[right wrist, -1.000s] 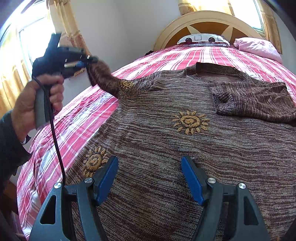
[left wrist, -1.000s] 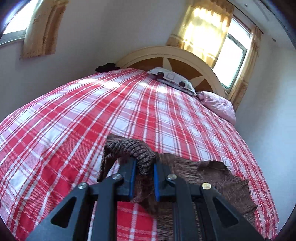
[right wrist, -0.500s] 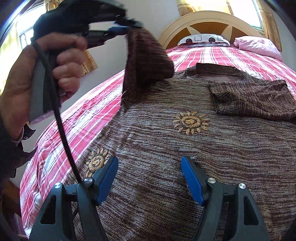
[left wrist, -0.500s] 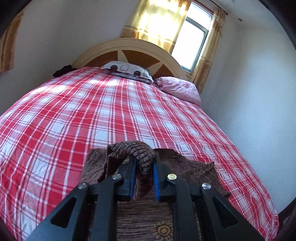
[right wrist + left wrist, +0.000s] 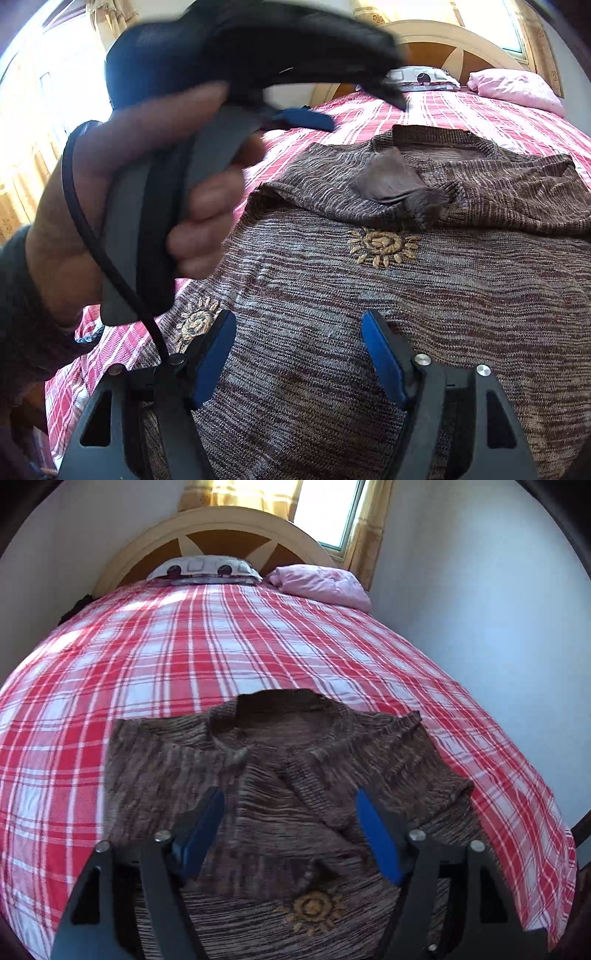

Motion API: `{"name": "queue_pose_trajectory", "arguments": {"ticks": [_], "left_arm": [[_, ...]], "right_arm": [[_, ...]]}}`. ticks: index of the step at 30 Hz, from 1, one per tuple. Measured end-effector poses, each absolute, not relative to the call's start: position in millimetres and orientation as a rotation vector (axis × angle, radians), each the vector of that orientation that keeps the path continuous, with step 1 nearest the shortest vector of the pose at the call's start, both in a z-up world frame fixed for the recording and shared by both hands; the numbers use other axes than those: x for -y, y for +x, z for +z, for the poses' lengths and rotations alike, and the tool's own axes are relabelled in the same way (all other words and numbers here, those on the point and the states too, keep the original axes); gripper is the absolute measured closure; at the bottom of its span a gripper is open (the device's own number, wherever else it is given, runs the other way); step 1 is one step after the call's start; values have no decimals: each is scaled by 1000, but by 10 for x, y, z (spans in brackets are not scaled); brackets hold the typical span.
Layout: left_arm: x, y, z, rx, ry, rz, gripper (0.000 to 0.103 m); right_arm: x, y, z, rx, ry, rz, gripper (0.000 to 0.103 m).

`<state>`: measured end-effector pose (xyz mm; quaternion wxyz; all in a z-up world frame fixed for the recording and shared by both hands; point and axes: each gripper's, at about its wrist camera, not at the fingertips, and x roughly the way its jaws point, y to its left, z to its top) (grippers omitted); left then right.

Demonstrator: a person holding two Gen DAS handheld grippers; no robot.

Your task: Fold small clothes

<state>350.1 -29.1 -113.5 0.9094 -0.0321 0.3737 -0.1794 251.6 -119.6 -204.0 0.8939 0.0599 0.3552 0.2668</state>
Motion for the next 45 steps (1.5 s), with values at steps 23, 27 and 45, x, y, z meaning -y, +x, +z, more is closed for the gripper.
{"name": "queue_pose_trajectory", "arguments": {"ticks": [23,27,45], "left_arm": [[-881,3709,-1872,-892,-64,30,0],[-871,3689,-1895,-886,-67,34,0],[-923,3690,-1927,-891,-98,12,0]], "right_arm": [[1495,3079,-1324,-762,78,266,32],[1234,3451,-1385,-798,-68,253,39],[1704,4157,-1673,-855,-130,-70,80]]}}
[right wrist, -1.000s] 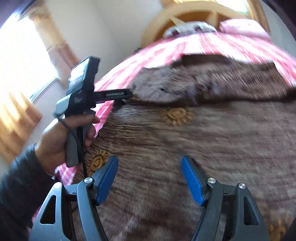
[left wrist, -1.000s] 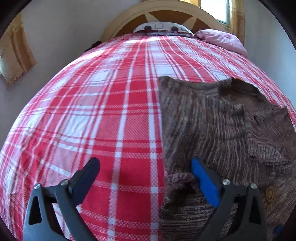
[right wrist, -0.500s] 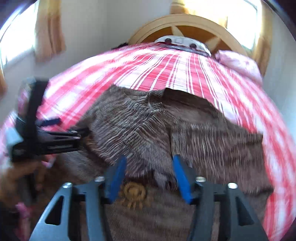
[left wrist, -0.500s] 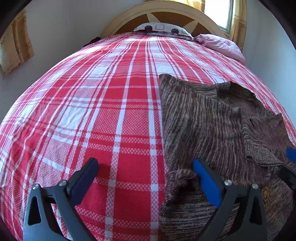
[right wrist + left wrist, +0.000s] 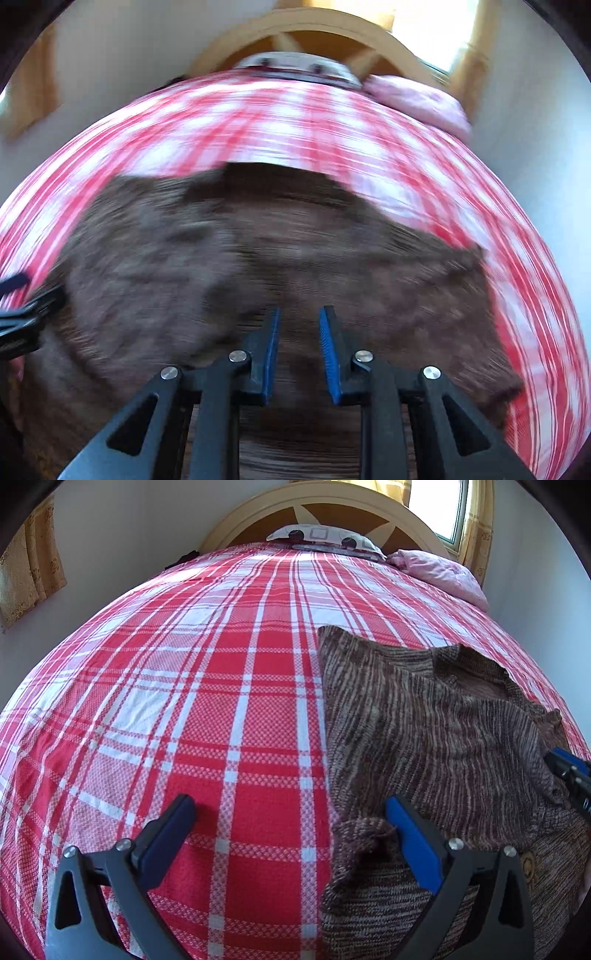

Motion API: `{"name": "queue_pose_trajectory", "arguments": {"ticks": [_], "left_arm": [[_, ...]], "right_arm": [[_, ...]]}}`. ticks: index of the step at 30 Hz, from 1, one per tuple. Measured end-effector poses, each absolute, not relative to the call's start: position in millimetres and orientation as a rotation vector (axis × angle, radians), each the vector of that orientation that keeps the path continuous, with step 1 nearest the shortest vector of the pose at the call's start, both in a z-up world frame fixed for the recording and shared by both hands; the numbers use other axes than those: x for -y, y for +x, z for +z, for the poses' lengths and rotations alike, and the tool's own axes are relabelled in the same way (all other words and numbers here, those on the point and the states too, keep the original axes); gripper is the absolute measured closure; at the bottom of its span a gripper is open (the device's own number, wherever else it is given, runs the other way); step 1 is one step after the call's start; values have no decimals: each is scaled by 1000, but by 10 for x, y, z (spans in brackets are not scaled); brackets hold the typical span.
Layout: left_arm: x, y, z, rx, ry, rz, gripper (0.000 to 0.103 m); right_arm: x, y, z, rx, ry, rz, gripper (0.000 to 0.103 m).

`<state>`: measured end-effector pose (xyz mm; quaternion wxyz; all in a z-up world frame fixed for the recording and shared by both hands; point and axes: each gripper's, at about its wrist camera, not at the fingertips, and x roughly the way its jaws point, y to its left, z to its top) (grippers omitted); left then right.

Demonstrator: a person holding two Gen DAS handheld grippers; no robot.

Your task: Fold small clothes

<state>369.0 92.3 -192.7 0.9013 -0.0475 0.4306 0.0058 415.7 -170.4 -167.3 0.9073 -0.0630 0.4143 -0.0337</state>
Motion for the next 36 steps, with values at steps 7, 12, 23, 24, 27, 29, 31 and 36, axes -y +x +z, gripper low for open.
{"name": "queue_pose_trajectory", "arguments": {"ticks": [7,12,23,24,27,29,31,36], "left_arm": [[-923,3687,-1920,-891,-93,14,0],[-917,3687,-1917,-892,-89,17,0],[-921,3686,-1917,-891,-90,16,0],[-922,3689,-1916,-891,-91,15,0],[-921,3686,-1913,-890,-92,14,0],[-919,3690,-1917,-891,-93,14,0],[-919,3688,-1919,-891,-90,15,0],[-921,3689,-1918,-891,-91,16,0]], "right_arm": [[2123,3964,-1665,-842,-30,-112,80],[1487,3808,-1497,-787,-87,209,38],[859,4006,-1796,-830,-239,255,46],[856,4004,-1822,-830,-258,225,53],[962,4078,-1822,-847,-207,226,96],[1081,4083,-1728,-836,-150,237,96],[1249,4083,-1599,-795,-115,207,96],[1907,4263,-1519,-795,-18,13,92]]}}
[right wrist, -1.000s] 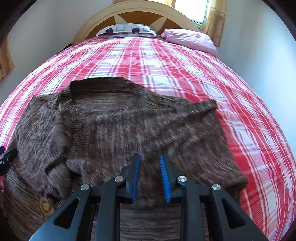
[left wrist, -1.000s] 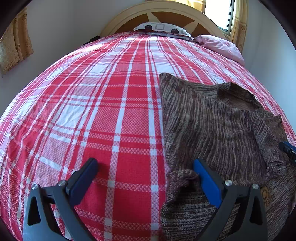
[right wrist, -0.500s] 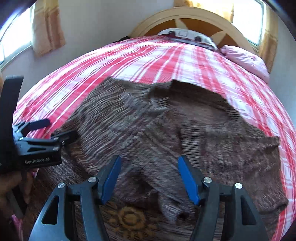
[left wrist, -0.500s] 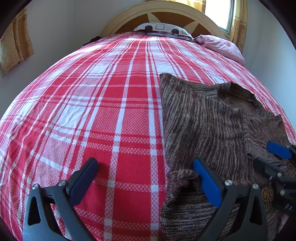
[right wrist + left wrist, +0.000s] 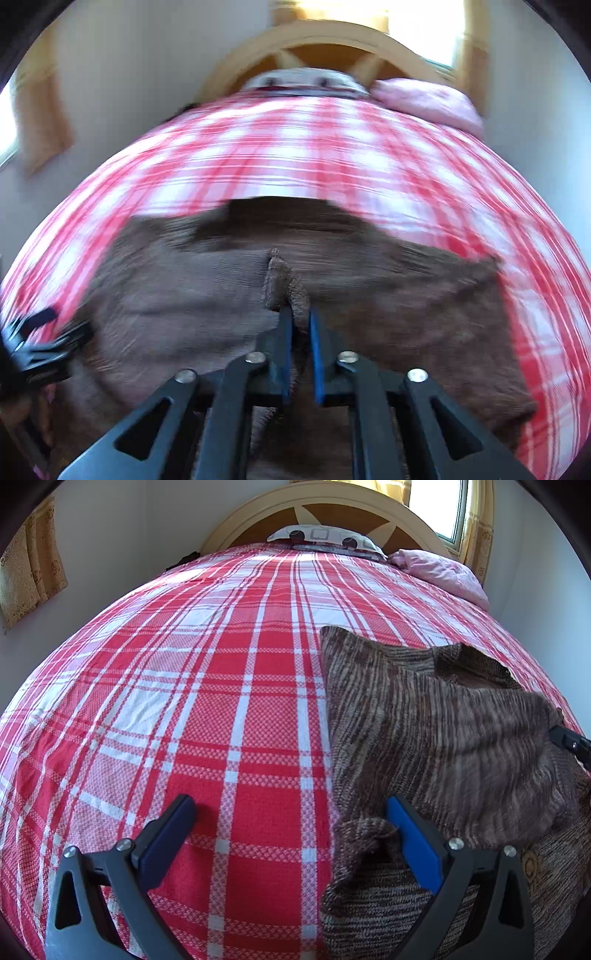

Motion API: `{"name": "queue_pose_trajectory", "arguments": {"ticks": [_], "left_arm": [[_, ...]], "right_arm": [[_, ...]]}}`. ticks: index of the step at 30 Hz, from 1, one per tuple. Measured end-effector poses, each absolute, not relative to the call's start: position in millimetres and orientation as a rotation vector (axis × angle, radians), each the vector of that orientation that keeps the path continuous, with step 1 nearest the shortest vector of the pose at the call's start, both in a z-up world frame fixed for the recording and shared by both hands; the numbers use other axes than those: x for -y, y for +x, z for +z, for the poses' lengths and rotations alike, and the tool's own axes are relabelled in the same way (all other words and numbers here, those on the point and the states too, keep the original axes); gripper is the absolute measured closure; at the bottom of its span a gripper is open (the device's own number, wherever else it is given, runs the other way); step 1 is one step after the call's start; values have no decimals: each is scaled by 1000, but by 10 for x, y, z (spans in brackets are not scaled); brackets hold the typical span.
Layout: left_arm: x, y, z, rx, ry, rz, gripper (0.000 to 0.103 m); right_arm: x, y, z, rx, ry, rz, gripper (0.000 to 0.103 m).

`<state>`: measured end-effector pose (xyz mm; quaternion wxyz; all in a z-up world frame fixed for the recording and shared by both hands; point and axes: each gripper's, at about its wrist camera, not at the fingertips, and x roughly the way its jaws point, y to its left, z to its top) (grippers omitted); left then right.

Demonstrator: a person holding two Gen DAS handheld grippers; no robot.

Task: Fold small clothes
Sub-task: 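Grasp the side edge with the right tool, fold it inward, release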

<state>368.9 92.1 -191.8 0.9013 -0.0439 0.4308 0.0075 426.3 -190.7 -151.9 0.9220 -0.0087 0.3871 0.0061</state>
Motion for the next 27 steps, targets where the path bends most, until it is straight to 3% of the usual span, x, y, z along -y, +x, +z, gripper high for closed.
{"name": "queue_pose_trajectory", "arguments": {"ticks": [4,10,12,13,17,27], "left_arm": [[-920,3689,-1921,-891,-90,15,0],[-921,3693,-1924,-891,-88,16,0],[-920,3695,-1924,-892,-89,16,0],[-920,3694,-1924,-891,-88,16,0],[-920,3701,-1923,-890,-85,19,0],[-900,3705,-1918,-881,-54,36,0]], "right_arm": [[2272,4235,-1621,-823,14,-89,91],[1932,3784,-1500,-731,25,188,77],[1674,3696,-1523,-744,-33,300,61],[1517,3662,-1594,-785,-73,371,49],[1332,3561,-1886,-857,-191,408,47],[1457,3608,-1766,-791,-231,252,47]]}}
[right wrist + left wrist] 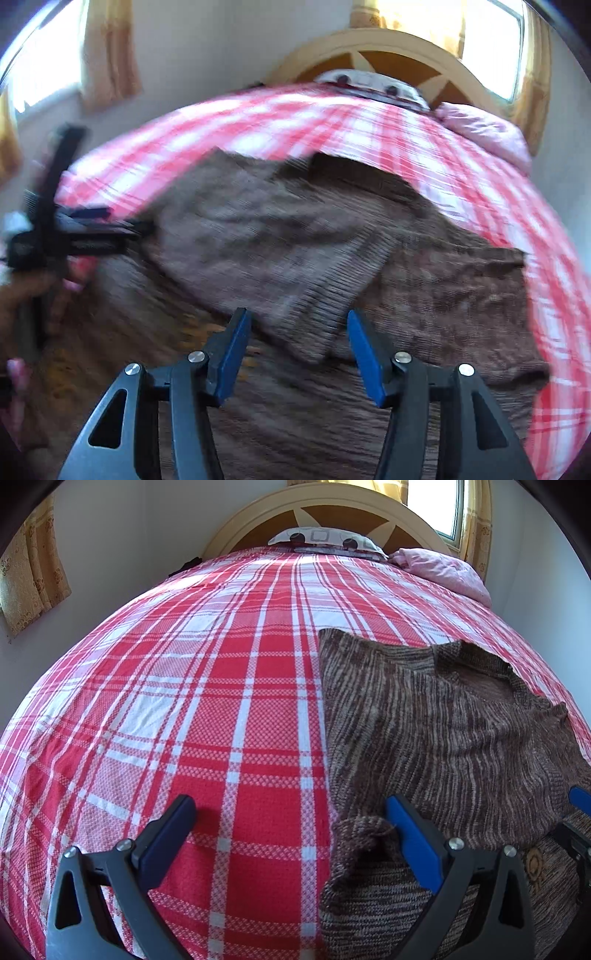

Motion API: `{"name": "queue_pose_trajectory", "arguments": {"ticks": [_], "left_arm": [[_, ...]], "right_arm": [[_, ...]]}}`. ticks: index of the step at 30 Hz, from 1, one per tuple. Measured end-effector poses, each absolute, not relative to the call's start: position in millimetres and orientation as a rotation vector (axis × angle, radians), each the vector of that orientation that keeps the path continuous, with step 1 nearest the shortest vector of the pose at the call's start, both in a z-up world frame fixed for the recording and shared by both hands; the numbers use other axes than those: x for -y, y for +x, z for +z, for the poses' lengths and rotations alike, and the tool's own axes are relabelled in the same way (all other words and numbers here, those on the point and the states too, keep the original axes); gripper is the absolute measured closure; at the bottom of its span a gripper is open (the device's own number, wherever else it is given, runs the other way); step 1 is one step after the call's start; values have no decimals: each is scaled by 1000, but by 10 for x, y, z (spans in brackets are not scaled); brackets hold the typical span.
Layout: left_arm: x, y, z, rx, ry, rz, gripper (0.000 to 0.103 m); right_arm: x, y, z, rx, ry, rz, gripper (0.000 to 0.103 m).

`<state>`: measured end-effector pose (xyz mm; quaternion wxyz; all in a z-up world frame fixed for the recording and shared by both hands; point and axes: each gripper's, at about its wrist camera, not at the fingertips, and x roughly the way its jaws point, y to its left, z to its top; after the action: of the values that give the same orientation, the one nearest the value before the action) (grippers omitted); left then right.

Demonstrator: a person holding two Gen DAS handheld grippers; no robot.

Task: Fold small clothes
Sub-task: 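Grasp the side edge with the right tool, fold it inward, release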

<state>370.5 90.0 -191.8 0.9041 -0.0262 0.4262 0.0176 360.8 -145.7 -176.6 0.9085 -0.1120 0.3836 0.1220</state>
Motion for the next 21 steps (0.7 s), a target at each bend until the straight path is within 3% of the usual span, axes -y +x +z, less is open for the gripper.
{"name": "queue_pose_trajectory", "arguments": {"ticks": [21], "left_arm": [[-822,3588,-1862,-896,-30,38,0]], "right_arm": [[1795,3537,-1822,-853,-97,234,47]]}}
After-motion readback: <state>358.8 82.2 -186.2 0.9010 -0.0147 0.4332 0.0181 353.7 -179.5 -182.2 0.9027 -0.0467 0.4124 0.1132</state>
